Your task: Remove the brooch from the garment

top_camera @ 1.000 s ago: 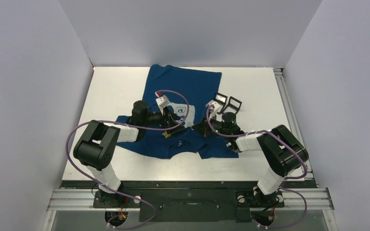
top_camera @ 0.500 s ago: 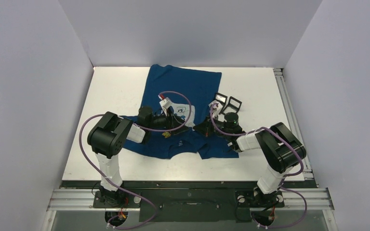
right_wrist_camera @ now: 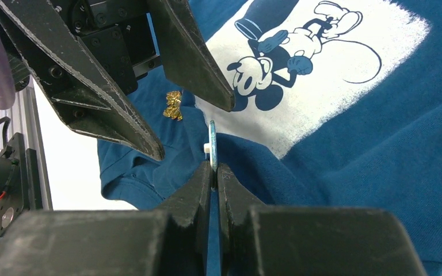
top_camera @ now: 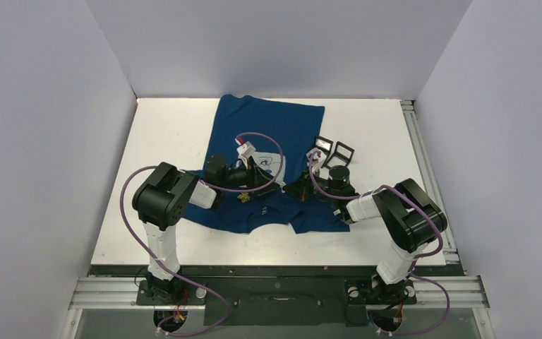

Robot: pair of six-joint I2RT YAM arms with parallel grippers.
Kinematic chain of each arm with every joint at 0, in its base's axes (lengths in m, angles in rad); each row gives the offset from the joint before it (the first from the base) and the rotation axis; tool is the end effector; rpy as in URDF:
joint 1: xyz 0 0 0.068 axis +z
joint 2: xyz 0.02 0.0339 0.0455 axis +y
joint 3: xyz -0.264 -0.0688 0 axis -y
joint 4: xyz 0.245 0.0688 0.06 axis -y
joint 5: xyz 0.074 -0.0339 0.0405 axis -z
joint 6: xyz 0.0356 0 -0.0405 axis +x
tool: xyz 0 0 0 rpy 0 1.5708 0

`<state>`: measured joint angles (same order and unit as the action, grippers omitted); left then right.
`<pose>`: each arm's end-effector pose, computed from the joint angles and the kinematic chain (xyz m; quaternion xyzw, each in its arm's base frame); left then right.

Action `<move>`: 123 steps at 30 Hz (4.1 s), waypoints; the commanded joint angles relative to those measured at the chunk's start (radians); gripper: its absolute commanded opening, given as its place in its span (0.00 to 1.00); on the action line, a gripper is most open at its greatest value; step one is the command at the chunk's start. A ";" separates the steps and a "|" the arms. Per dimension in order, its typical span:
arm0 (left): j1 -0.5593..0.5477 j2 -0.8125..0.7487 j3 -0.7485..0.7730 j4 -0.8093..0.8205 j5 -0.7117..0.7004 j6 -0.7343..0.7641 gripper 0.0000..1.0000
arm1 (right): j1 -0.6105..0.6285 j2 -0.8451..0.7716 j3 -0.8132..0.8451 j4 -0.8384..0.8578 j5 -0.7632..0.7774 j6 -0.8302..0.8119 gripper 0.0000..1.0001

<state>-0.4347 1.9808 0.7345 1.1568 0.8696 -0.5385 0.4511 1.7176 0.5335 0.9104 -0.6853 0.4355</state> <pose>0.3122 -0.1749 0.1339 0.2491 0.6832 -0.5610 0.3956 0.2641 0.1530 0.1429 -0.2088 0.7490 0.4859 0.3991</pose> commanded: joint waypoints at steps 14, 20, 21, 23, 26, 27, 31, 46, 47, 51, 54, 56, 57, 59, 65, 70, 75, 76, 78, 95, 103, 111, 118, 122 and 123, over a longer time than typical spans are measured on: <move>-0.024 0.046 0.040 0.051 -0.016 0.008 0.45 | -0.006 -0.006 -0.009 0.110 -0.044 0.023 0.00; -0.024 0.048 0.044 0.051 -0.020 0.004 0.43 | -0.005 -0.003 -0.009 0.119 -0.052 0.029 0.00; -0.024 0.049 0.045 0.048 -0.023 0.004 0.42 | -0.005 -0.003 -0.009 0.122 -0.052 0.031 0.00; -0.025 0.051 0.047 0.040 -0.030 0.005 0.40 | -0.005 -0.002 -0.009 0.124 -0.052 0.039 0.00; -0.028 0.051 0.045 0.027 -0.035 0.020 0.38 | -0.005 0.003 -0.009 0.136 -0.051 0.057 0.00; -0.028 0.051 0.043 0.026 -0.034 0.022 0.38 | -0.005 0.003 -0.010 0.140 -0.051 0.062 0.00; -0.029 0.056 0.042 0.028 -0.032 0.025 0.37 | -0.005 0.004 -0.010 0.147 -0.053 0.072 0.00; -0.035 0.055 0.054 -0.004 -0.065 0.013 0.20 | 0.004 0.000 -0.012 0.148 -0.050 0.064 0.00; -0.034 0.055 0.054 -0.005 -0.070 0.007 0.19 | 0.005 -0.003 -0.011 0.141 -0.045 0.058 0.00; -0.025 0.059 0.057 0.005 -0.067 -0.014 0.16 | 0.005 -0.017 -0.010 0.101 -0.029 0.028 0.00; -0.023 0.060 0.047 0.037 -0.054 -0.022 0.18 | 0.004 -0.020 -0.008 0.073 -0.021 0.004 0.00; -0.019 0.055 0.039 0.073 -0.041 -0.028 0.25 | 0.003 -0.023 -0.006 0.048 -0.007 -0.020 0.00; -0.015 0.054 0.030 0.086 -0.034 -0.032 0.29 | 0.003 -0.026 -0.004 0.024 -0.002 -0.026 0.00; -0.007 0.050 0.017 0.128 -0.018 -0.050 0.39 | 0.004 -0.036 0.002 -0.021 0.020 -0.063 0.00; 0.025 0.020 -0.018 0.177 -0.004 -0.065 0.57 | 0.007 -0.049 0.022 -0.114 0.057 -0.124 0.00; 0.047 -0.024 -0.047 0.171 -0.005 -0.043 0.62 | 0.041 -0.075 0.049 -0.230 0.107 -0.213 0.00; 0.069 -0.067 -0.069 0.156 -0.006 -0.022 0.63 | 0.101 -0.096 0.095 -0.379 0.208 -0.322 0.00; 0.074 -0.071 -0.074 0.154 -0.005 -0.019 0.63 | 0.105 -0.100 0.103 -0.400 0.219 -0.337 0.00; 0.084 -0.088 -0.081 0.151 -0.003 -0.016 0.64 | 0.121 -0.106 0.110 -0.427 0.255 -0.352 0.00; 0.162 -0.320 -0.070 -0.155 0.027 0.178 0.69 | 0.030 -0.320 0.133 -0.644 0.128 -0.397 0.00; 0.166 -0.513 0.041 -0.692 0.141 0.405 0.76 | -0.008 -0.414 0.187 -0.659 -0.166 -0.222 0.00; 0.121 -0.616 -0.008 -0.620 0.240 0.144 0.71 | -0.003 -0.430 0.185 -0.410 -0.331 0.122 0.00; 0.053 -0.611 -0.073 -0.364 0.279 -0.119 0.64 | 0.036 -0.446 0.179 -0.342 -0.381 0.245 0.00; 0.026 -0.600 -0.067 -0.364 0.288 -0.138 0.57 | 0.051 -0.449 0.177 -0.394 -0.389 0.199 0.00; 0.022 -0.599 -0.067 -0.364 0.288 -0.139 0.56 | 0.057 -0.449 0.178 -0.398 -0.391 0.193 0.00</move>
<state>-0.3931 1.3861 0.6586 0.6998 1.1259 -0.6048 0.4923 1.3010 0.6891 0.4774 -1.0332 0.6384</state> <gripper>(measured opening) 0.584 0.018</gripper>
